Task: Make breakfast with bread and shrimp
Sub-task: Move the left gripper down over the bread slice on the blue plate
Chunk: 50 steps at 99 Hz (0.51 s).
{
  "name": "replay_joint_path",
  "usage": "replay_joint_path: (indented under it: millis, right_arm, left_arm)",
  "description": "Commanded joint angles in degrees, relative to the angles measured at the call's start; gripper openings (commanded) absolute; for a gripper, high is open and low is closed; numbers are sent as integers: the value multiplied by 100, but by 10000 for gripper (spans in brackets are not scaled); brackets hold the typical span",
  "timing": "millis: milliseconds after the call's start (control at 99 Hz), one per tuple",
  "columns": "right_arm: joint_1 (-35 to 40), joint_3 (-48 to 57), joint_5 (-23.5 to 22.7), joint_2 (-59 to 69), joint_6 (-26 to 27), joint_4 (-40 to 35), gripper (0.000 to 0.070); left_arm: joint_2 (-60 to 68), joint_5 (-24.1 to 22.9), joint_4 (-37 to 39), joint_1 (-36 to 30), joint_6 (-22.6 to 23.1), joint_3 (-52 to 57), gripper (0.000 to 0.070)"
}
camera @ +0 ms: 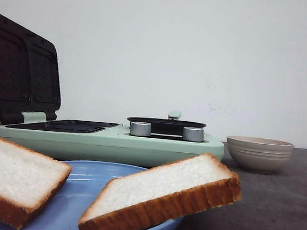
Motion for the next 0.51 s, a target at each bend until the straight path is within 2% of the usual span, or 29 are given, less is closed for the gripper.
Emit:
replay_joint_path:
  millis: [0, 162, 404, 495]
  right_arm:
    - [15, 317, 22, 142, 37, -61, 1]
    - [15, 1215, 153, 876, -118, -629, 1]
    - [17, 2846, 59, 2527, -295, -1440, 1]
    - [17, 3397, 2, 3034, -313, -1749, 1]
  left_arm:
    - [138, 48, 48, 0, -61, 264, 6]
    - [903, 151, -470, 0, 74, 1226, 7]
    - [2588, 175, -1582, 0, 1292, 3401, 6]
    - [2986, 175, -1864, 0, 1427, 4028, 6]
